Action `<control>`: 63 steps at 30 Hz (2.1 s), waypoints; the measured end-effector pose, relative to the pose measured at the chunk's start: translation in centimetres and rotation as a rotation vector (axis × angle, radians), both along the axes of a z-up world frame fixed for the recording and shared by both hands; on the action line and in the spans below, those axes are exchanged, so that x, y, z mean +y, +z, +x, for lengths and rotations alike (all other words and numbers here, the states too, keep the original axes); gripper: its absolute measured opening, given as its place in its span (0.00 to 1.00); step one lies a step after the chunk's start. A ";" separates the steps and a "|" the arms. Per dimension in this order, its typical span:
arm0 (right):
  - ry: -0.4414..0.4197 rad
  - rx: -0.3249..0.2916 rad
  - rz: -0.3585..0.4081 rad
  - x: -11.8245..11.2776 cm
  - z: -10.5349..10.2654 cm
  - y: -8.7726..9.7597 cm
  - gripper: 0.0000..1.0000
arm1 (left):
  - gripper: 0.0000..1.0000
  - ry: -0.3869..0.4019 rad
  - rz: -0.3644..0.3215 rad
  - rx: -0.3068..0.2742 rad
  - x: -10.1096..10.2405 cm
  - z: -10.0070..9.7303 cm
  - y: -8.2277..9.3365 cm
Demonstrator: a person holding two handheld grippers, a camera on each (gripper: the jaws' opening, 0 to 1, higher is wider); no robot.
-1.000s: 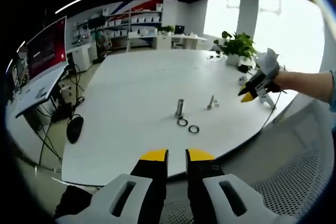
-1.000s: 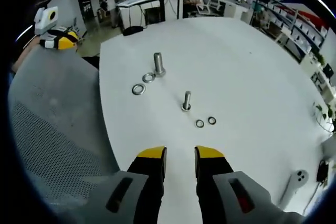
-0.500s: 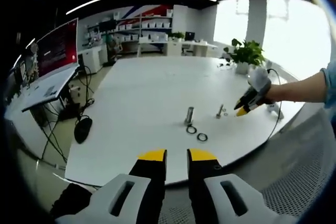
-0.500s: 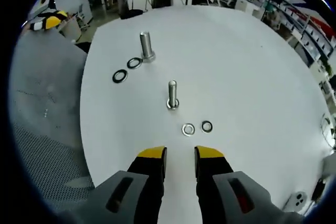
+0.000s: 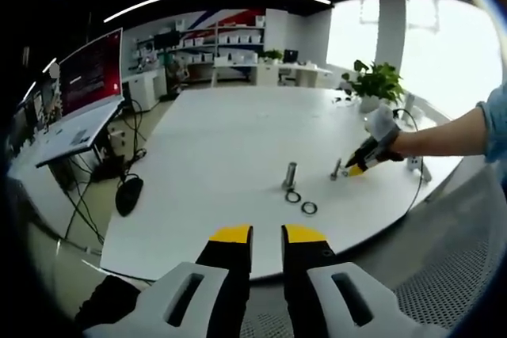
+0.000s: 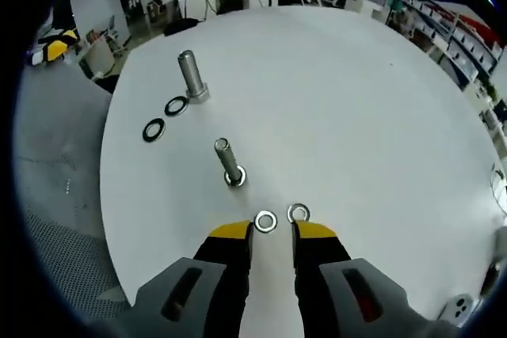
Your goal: Place the washer onto the threaded stud by aligning its center hole with the stud, sliding it down to the base, and recovering from edge contact or off-axis alignment until the washer reaches the visible bottom stop.
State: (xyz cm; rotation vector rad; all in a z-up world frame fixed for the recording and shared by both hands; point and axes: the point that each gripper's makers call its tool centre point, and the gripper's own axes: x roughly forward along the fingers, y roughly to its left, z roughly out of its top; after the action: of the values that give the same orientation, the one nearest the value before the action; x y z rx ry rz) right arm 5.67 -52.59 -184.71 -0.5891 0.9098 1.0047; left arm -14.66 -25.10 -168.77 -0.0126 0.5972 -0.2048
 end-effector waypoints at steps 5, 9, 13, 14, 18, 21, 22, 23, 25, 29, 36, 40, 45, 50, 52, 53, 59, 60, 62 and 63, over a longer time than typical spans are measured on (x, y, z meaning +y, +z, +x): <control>0.001 0.022 0.004 0.0 -0.4 -0.4 0.22 | 0.12 -0.007 -0.002 -0.001 0.0 0.0 0.0; -0.006 0.030 0.012 0.2 -0.6 -0.4 0.21 | 0.12 -0.007 -0.002 0.001 0.0 0.0 0.0; 0.017 0.013 -0.011 0.4 -0.5 -0.5 0.21 | 0.11 -0.006 -0.001 0.002 0.0 0.0 0.0; 0.007 0.015 -0.011 0.4 -0.4 -0.5 0.21 | 0.11 -0.007 0.000 0.002 0.0 0.0 0.0; 0.018 0.013 -0.022 0.5 -0.7 -0.5 0.20 | 0.11 -0.009 0.000 0.002 0.0 0.0 0.0; 0.058 0.000 -0.023 0.6 -1.0 -0.5 0.16 | 0.11 -0.008 -0.001 0.001 0.0 0.0 0.0; 0.049 -0.001 -0.026 0.6 -0.9 -0.5 0.16 | 0.11 -0.008 -0.001 0.001 0.0 0.0 0.0; 0.046 -0.002 -0.027 0.6 -0.9 -0.5 0.16 | 0.11 -0.008 -0.001 0.001 0.0 0.1 0.0; 0.033 0.002 -0.021 0.6 -0.9 -0.5 0.15 | 0.11 -0.008 -0.001 0.000 0.0 0.0 0.0; 0.029 -0.006 -0.021 0.5 -0.9 -0.5 0.15 | 0.11 -0.007 -0.002 -0.001 0.0 0.0 0.0; 0.044 -0.026 -0.026 0.4 -1.0 0.2 0.14 | 0.11 -0.007 -0.003 -0.003 0.0 0.0 0.0; 0.049 -0.029 -0.023 0.4 -1.1 0.8 0.14 | 0.11 -0.007 -0.004 -0.003 0.0 0.0 0.1; 0.055 -0.025 0.006 1.1 -1.5 1.7 0.14 | 0.11 -0.005 -0.005 -0.005 -0.1 0.0 0.1; 0.073 -0.049 0.010 1.4 -1.5 2.6 0.14 | 0.11 -0.003 -0.007 -0.008 -0.1 0.0 0.2; 0.068 -0.055 0.025 1.5 -1.3 3.2 0.14 | 0.11 -0.002 -0.008 -0.009 -0.1 0.0 0.2; 0.062 -0.061 0.035 1.6 -1.2 3.5 0.14 | 0.11 -0.002 -0.009 -0.009 -0.1 0.0 0.2; 0.015 -0.049 0.105 2.6 -1.1 5.2 0.14 | 0.11 0.002 -0.008 -0.011 0.0 0.1 0.2; 0.010 -0.052 0.115 2.8 -1.1 5.5 0.14 | 0.11 0.002 -0.007 -0.012 0.0 0.1 0.2; 0.011 -0.059 0.125 3.0 -1.1 6.0 0.14 | 0.11 0.001 -0.007 -0.012 0.0 0.0 0.2; 0.013 -0.061 0.131 3.3 -1.2 6.2 0.14 | 0.11 0.001 -0.007 -0.012 0.0 0.0 0.2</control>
State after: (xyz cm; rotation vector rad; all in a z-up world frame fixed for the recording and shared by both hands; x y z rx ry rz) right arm 4.50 -49.28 -178.48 -0.5125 0.7808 1.0439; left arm -14.62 -25.13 -168.57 -0.0185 0.5842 -0.2063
